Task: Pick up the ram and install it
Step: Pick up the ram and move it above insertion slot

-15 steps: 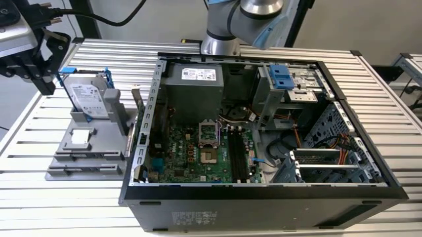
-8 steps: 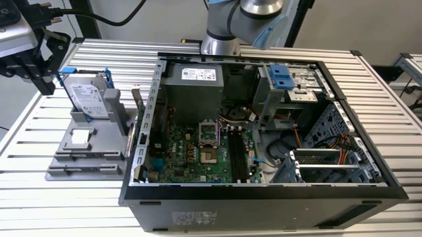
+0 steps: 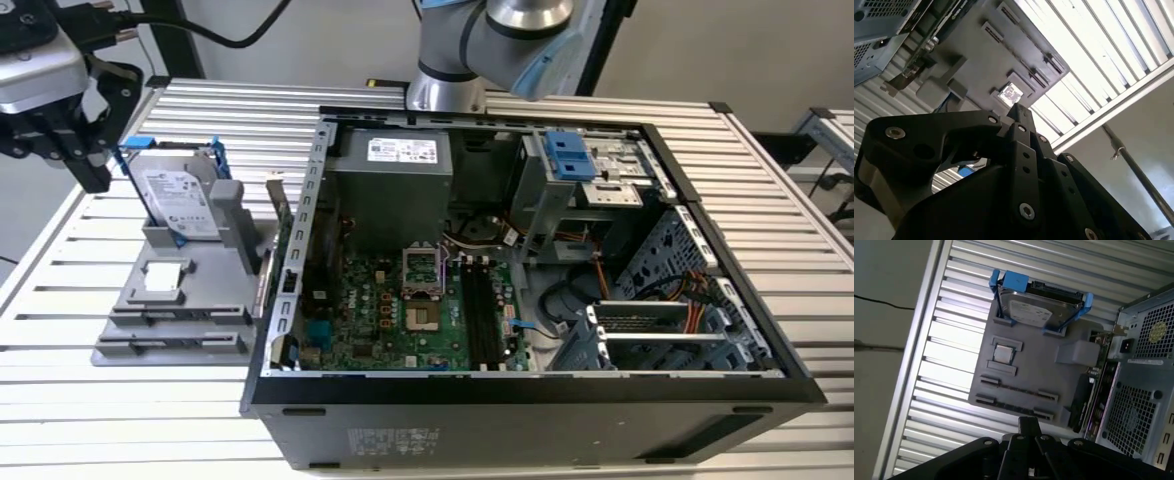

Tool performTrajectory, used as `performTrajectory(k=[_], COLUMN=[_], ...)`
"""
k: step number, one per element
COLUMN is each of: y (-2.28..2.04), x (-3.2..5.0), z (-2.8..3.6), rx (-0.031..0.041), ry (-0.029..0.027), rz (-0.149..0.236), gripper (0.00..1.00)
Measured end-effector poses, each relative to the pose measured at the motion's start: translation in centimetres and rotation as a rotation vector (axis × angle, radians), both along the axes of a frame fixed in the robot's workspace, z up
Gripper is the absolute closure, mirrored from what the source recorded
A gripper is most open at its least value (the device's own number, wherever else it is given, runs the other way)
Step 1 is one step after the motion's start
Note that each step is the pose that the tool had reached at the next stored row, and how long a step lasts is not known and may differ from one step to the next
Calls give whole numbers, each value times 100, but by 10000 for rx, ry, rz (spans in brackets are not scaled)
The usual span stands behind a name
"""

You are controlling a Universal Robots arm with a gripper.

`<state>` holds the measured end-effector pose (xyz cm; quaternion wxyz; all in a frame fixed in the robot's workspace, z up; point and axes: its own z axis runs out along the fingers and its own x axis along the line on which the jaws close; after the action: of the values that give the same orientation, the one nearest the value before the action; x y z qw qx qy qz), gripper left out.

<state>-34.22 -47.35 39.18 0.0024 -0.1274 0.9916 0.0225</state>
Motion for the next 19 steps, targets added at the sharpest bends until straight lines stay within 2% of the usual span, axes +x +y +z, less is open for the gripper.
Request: performTrajectory(k=[19], y=[0], x=[0], z=[0], rx=[1], ry=[-1], rz=[1859], gripper=[100])
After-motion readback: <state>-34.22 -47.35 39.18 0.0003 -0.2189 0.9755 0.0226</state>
